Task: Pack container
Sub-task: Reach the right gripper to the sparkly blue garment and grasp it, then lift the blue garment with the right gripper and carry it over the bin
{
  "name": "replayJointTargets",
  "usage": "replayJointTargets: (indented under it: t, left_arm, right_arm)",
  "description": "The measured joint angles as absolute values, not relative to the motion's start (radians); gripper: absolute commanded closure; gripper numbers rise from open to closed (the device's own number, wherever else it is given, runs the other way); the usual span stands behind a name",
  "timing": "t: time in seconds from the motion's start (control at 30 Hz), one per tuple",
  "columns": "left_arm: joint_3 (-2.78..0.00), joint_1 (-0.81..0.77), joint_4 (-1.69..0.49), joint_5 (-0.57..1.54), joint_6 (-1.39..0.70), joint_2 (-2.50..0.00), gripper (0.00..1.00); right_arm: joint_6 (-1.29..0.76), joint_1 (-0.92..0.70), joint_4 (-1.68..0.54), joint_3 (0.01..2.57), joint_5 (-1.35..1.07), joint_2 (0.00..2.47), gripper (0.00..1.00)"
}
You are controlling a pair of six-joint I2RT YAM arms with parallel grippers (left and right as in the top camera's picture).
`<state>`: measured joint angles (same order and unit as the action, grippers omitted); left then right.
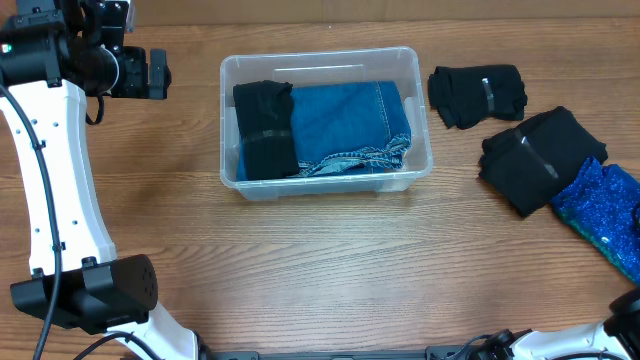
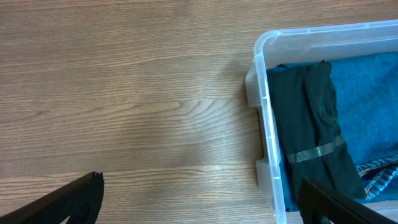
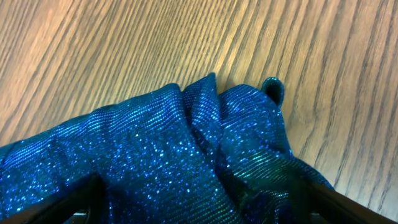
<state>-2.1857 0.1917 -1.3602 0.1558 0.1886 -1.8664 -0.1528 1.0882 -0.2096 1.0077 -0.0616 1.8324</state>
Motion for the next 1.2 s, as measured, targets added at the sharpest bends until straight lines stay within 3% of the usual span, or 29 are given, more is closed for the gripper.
replayJointTargets:
  t: [0.1, 0.47, 0.67, 0.9, 1.2]
  left_arm:
    - [-2.186, 0.192, -1.361, 0.156, 0.189, -1.866, 0.00]
    - [-2.186, 0.192, -1.360, 0.156, 0.189, -1.866, 0.00]
    - [-2.186, 0.192, -1.360, 0.156, 0.189, -1.866, 0.00]
    - [-2.186, 0.192, -1.360, 0.156, 0.189, -1.866, 0.00]
    - [-2.186, 0.192, -1.360, 0.156, 0.189, -1.866, 0.00]
  right_arm:
    - [-0.156, 1.109, -0.206, 1.008, -0.075, 1.842, 0.52]
    - [-0.211, 1.119, -0.251, 1.010, -0.161, 1.842, 0.96]
    - [-0.267, 1.127, -0.405, 1.098, -0.358, 1.850, 0.96]
    - [-0.296, 1.125, -0.668, 1.417, -0.638, 1.856, 0.96]
    - [-0.394, 1.090, -0.785, 1.722, -0.923, 1.781, 0.96]
